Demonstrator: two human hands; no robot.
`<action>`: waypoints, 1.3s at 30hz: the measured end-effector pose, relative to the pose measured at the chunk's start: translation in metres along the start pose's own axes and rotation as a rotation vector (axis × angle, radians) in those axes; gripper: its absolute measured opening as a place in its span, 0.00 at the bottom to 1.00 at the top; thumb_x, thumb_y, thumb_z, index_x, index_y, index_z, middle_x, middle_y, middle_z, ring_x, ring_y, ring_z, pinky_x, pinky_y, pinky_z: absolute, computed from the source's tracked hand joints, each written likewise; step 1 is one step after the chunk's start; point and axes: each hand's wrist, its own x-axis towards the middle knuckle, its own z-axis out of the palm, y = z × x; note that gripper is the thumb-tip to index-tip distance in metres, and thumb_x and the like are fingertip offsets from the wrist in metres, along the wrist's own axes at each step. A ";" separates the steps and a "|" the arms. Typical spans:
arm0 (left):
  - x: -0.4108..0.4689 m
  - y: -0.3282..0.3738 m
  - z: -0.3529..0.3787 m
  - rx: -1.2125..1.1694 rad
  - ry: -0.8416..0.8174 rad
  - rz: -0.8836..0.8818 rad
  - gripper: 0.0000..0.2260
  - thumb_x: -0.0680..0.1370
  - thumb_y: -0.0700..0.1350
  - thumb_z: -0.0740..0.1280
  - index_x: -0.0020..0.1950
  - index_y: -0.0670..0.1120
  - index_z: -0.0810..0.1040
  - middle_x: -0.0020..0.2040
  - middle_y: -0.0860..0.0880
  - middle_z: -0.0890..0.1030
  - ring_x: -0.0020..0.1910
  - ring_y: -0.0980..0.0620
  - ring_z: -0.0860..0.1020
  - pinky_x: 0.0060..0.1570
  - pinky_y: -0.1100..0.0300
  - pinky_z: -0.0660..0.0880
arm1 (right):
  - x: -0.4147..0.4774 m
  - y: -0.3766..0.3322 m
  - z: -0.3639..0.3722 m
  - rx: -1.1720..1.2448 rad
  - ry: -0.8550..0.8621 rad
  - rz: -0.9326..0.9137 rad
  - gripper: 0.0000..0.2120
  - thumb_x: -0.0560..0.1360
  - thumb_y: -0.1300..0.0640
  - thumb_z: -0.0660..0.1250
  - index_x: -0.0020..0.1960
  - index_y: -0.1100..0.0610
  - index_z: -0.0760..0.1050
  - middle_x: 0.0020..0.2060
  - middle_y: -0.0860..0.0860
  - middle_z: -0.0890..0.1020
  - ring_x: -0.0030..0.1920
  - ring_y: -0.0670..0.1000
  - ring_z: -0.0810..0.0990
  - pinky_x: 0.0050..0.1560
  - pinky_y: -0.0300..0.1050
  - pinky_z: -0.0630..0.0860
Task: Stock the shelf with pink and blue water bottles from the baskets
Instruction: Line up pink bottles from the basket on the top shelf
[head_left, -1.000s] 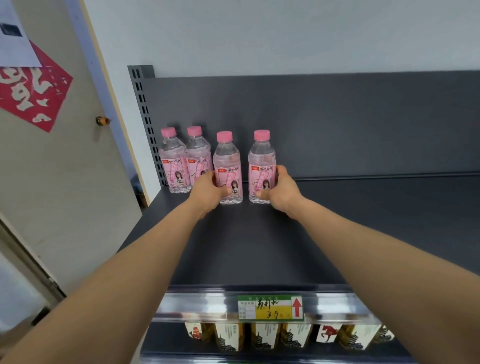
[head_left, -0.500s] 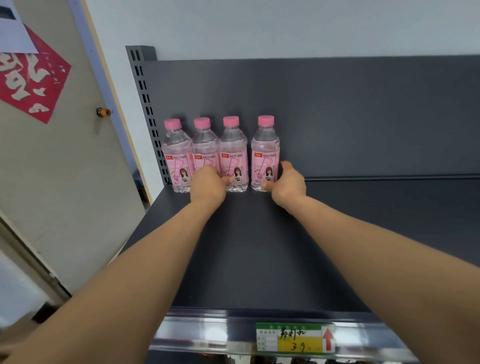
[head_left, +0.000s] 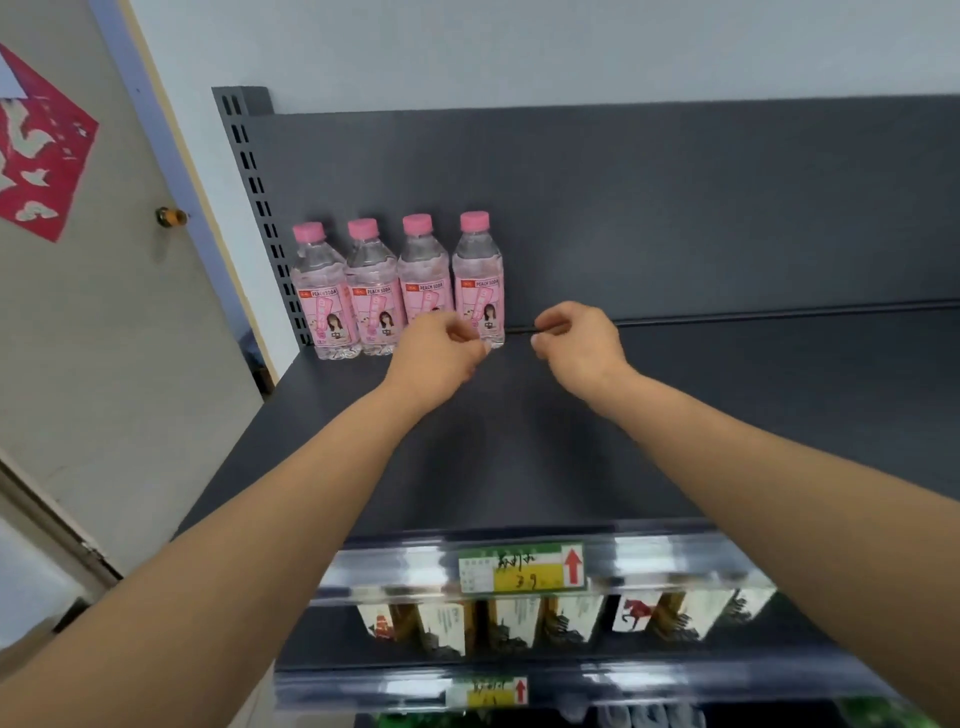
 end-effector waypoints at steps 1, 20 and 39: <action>-0.014 0.014 0.006 -0.042 -0.057 0.024 0.03 0.75 0.38 0.68 0.47 0.42 0.76 0.40 0.44 0.78 0.37 0.49 0.78 0.46 0.51 0.79 | -0.014 0.001 -0.017 -0.047 0.006 -0.057 0.10 0.75 0.62 0.65 0.55 0.57 0.78 0.47 0.52 0.81 0.48 0.51 0.79 0.49 0.41 0.75; -0.241 0.054 0.346 0.367 -0.985 0.180 0.11 0.74 0.42 0.70 0.56 0.42 0.79 0.55 0.46 0.80 0.50 0.52 0.77 0.46 0.66 0.67 | -0.282 0.300 -0.265 -0.570 -0.125 0.277 0.11 0.75 0.63 0.63 0.56 0.62 0.78 0.49 0.59 0.83 0.52 0.60 0.80 0.53 0.50 0.75; -0.283 -0.157 0.560 0.637 -0.980 -0.094 0.17 0.76 0.40 0.66 0.62 0.37 0.68 0.58 0.38 0.76 0.55 0.41 0.76 0.45 0.57 0.68 | -0.318 0.592 -0.197 -0.236 -0.345 0.945 0.24 0.72 0.59 0.71 0.66 0.58 0.71 0.59 0.55 0.80 0.57 0.53 0.80 0.48 0.38 0.73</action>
